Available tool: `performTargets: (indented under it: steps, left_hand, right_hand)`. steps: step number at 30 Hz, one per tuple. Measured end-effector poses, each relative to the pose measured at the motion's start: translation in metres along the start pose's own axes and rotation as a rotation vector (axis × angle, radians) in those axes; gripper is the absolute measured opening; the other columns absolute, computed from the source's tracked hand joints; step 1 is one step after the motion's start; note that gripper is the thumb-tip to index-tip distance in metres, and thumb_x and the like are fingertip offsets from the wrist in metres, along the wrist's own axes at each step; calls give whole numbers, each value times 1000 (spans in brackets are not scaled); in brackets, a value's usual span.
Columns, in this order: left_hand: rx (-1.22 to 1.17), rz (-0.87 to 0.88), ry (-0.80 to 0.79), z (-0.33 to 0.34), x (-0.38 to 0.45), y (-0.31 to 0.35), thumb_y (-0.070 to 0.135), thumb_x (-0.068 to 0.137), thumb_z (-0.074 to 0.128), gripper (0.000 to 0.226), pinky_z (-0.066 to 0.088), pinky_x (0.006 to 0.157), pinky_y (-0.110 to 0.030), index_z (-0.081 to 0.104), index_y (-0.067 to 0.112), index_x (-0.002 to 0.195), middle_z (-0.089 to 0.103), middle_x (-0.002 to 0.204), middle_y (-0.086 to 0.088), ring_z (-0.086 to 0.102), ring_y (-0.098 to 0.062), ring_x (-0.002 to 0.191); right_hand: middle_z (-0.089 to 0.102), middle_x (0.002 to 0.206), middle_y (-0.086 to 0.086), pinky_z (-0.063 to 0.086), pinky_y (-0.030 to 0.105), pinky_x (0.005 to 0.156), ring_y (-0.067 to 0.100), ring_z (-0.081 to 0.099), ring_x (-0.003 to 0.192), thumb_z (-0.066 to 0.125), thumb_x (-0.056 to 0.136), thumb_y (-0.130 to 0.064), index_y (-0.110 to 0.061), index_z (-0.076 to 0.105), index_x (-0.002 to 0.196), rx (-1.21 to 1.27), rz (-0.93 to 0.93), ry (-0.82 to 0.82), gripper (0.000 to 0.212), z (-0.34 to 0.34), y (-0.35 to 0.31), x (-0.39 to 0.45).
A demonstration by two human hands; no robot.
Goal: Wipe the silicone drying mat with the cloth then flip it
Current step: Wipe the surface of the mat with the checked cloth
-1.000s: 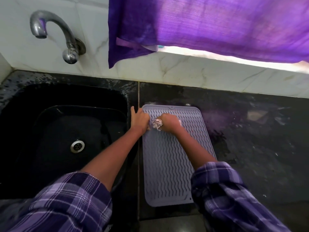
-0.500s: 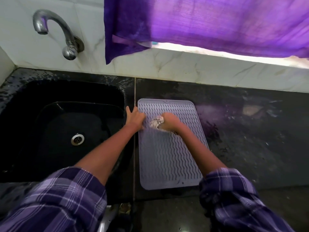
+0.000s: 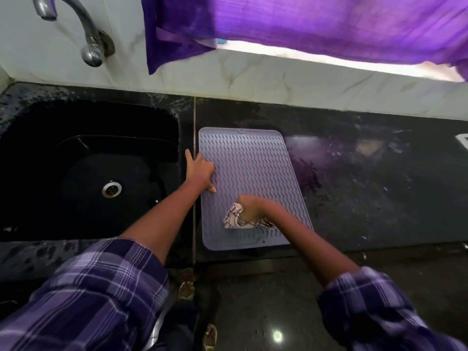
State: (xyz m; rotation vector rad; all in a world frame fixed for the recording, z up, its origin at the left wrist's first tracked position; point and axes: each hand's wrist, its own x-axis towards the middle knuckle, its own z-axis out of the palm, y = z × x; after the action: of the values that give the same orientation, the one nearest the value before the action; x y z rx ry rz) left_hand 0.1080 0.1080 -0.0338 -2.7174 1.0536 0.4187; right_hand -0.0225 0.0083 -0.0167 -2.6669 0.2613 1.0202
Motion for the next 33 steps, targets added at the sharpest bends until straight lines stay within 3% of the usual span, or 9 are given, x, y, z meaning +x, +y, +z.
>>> performTargets:
  steps: [4, 7, 12, 17, 22, 25, 28, 30, 33]
  left_hand:
    - [-52, -58, 31, 4, -15, 8, 53, 73, 74, 58, 11, 115, -61, 61, 20, 118, 58, 127, -5, 33, -24, 136]
    - [-98, -93, 4, 13, -32, 15, 52, 68, 77, 60, 11, 114, -61, 63, 18, 115, 61, 122, -5, 36, -24, 133]
    - [-99, -95, 46, 28, -41, 19, 51, 78, 70, 55, 9, 114, -63, 59, 22, 123, 60, 123, -1, 35, -24, 133]
    - [-48, -108, 21, 25, -44, 23, 56, 78, 67, 58, 9, 115, -61, 58, 23, 125, 58, 126, 2, 32, -23, 134]
    - [-56, -102, 79, 28, -48, 23, 49, 83, 65, 49, 11, 116, -58, 59, 23, 124, 59, 123, 2, 35, -22, 133]
    - [-35, -97, 76, 29, -48, 24, 53, 82, 63, 52, 13, 115, -58, 58, 24, 125, 59, 123, 4, 35, -22, 131]
    - [-72, -78, 74, 30, -46, 21, 52, 80, 68, 53, 13, 116, -55, 60, 23, 124, 59, 124, 1, 36, -22, 131]
    - [-261, -33, 125, 30, -44, 21, 42, 79, 73, 47, 23, 114, -47, 66, 21, 121, 64, 123, -1, 45, -21, 128]
    - [-1075, -45, 134, 17, -48, 28, 33, 86, 69, 29, 50, 91, -35, 75, 6, 95, 72, 106, -9, 67, -19, 94]
  right_hand:
    - [60, 92, 12, 52, 35, 84, 24, 57, 87, 59, 86, -10, -10, 60, 82, 148, -41, 214, 5, -16, 5, -5]
    - [69, 95, 12, 55, 37, 80, 25, 65, 87, 58, 89, -23, -5, 66, 100, 83, -10, 441, 23, -6, 0, -2]
    - [71, 100, 15, 52, 33, 76, 31, 67, 90, 60, 87, -30, -6, 67, 98, -122, -61, 341, 28, 34, -21, -15]
    - [66, 109, 18, 52, 36, 89, 29, 62, 102, 62, 83, -8, 1, 62, 109, -180, -94, 49, 28, 36, -11, -42]
    - [69, 100, 11, 52, 34, 75, 27, 67, 89, 60, 88, -31, -9, 65, 100, -231, -126, 437, 25, 20, -26, -29]
    - [66, 109, 14, 51, 36, 81, 31, 65, 100, 65, 85, -25, -5, 61, 108, -281, -92, 341, 31, 46, -33, -21]
    - [60, 81, 16, 47, 35, 68, 27, 59, 75, 61, 81, -3, -3, 59, 79, 83, -159, 142, 3, 39, -6, -27]
    - [59, 77, 16, 48, 35, 68, 24, 57, 72, 58, 76, 10, 2, 61, 77, 558, -144, 159, 9, 24, 19, -36]
    - [72, 91, 7, 56, 31, 76, 23, 67, 86, 62, 77, 10, -3, 66, 102, 1170, -100, 299, 28, 6, 42, -48]
